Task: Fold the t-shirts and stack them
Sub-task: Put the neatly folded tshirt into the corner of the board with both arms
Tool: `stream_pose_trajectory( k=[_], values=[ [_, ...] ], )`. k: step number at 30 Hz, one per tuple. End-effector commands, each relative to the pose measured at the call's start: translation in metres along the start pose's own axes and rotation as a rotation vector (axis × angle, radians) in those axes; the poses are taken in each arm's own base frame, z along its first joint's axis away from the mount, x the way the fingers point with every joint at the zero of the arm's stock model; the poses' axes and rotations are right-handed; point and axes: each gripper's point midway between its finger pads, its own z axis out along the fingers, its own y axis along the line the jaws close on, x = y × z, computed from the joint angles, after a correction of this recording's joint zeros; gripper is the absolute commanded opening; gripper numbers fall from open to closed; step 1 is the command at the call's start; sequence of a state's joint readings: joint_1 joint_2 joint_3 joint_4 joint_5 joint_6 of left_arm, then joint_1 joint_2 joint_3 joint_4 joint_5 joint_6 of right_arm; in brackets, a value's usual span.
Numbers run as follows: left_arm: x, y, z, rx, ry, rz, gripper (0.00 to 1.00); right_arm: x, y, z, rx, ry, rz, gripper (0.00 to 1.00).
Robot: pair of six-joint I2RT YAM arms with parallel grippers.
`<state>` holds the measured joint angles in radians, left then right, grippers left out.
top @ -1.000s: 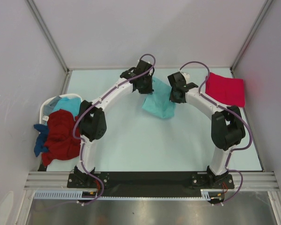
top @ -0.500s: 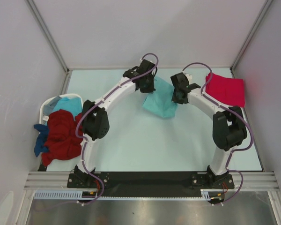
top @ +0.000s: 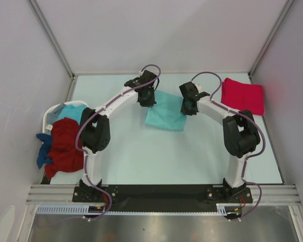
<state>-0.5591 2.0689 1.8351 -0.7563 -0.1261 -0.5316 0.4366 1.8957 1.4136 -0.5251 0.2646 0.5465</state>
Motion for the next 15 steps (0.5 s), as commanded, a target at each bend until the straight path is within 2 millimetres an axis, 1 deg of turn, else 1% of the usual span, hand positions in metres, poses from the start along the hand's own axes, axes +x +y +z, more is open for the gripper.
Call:
stream_pose_trajectory(
  k=[1, 5, 10, 13, 15],
  values=[
    [-0.026, 0.021, -0.026, -0.025, -0.1, -0.037, 0.0, -0.003, 0.012, 0.007, -0.023, -0.009, 0.009, 0.0],
    [-0.012, 0.034, -0.018, -0.056, -0.069, -0.034, 0.0, 0.004, 0.017, 0.014, -0.026, 0.008, -0.003, 0.0],
    [-0.004, 0.038, -0.013, -0.066, -0.054, -0.036, 0.0, 0.014, 0.02, 0.022, -0.035, 0.04, -0.014, 0.0],
    [-0.002, 0.04, -0.012, -0.074, -0.053, -0.037, 0.0, 0.016, 0.021, 0.023, -0.035, 0.046, -0.015, 0.12],
    [-0.003, 0.041, -0.012, -0.079, -0.057, -0.036, 0.0, 0.017, 0.02, 0.023, -0.036, 0.046, -0.021, 0.17]
  ],
)
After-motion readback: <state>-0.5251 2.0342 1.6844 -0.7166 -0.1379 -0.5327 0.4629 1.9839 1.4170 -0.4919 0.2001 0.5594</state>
